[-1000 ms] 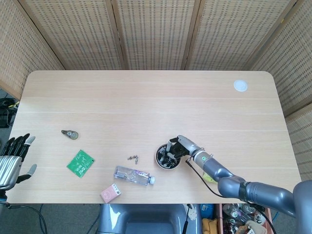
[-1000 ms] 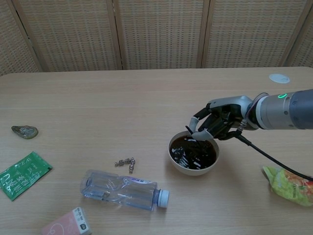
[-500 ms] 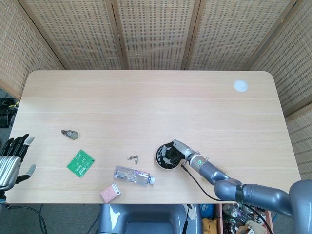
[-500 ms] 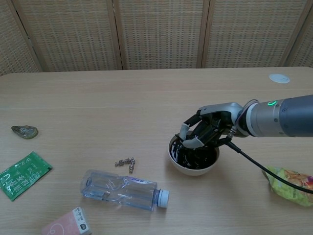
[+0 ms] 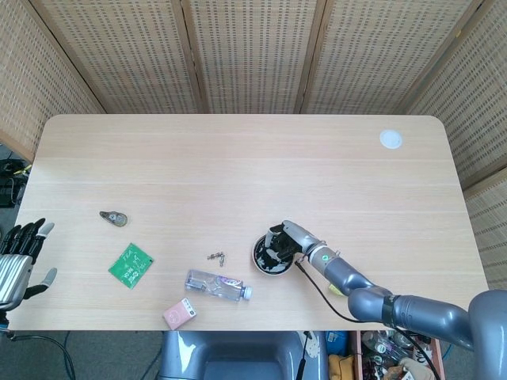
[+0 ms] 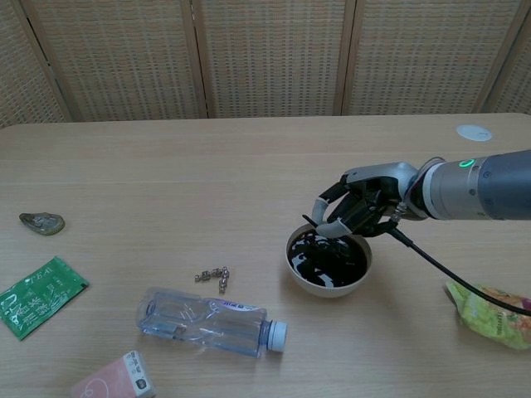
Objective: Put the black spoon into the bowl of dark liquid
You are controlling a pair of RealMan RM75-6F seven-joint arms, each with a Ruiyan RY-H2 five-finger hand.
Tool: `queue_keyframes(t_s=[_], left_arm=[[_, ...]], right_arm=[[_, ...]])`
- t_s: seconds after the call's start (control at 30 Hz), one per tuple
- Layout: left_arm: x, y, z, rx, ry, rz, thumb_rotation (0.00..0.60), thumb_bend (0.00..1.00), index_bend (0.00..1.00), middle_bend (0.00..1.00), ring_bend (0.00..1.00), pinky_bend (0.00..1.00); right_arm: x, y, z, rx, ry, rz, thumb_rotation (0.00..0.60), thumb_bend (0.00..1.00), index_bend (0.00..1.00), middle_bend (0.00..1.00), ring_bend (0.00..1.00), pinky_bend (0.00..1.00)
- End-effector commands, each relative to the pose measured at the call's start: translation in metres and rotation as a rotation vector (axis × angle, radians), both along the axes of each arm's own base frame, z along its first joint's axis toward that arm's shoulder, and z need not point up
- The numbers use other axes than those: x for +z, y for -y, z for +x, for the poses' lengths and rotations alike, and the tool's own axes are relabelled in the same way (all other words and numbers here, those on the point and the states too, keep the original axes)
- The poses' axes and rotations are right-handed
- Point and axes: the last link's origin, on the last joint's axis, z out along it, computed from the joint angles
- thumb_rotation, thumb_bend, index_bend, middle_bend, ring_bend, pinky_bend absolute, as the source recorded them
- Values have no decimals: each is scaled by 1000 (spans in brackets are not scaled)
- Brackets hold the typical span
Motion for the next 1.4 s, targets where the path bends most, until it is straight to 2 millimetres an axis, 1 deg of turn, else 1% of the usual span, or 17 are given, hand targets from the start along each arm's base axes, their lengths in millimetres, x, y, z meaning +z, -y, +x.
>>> queue_keyframes(t_s=[0.03,0.47,0.6,0.7,0.87,1.03,1.27,1.4], left_arm=[[0,0,1,-5,2,0,600,369,0,0,0,0],[2,3,1,0,0,6,600,369,0,0,0,0],[3,3,1,-2,2,2,600,370,0,0,0,0],[4,3,1,-3,4,4,600,369,0,0,0,0],[3,4,1,-3,5,2,600,369,0,0,0,0],[3,5,0,-2,6,1,600,370,0,0,0,0],[4,6,0,1,6,-1,600,370,0,0,0,0],[4,6,0,0,8,0,600,369,0,0,0,0]], right_arm=[[2,-2,-3,-6,1,-3,600,702,744,877,880,1000],[-1,-9,-3,0,8,4,600,701,744,861,880,1000],[-1,-11,-4,-5,16,1,600,690,704,854,880,1000],[-1,-11,-4,-6,17,-7,600,624,667,853,880,1000],[-1,-12,-5,-5,14,-7,600,477,621,851,880,1000],[-1,-13,-6,-6,12,-4,600,366,585,851,880,1000],[-1,-15,-7,1,4,0,600,254,538,850,880,1000],[1,-15,-6,7,5,-7,600,242,531,848,880,1000]])
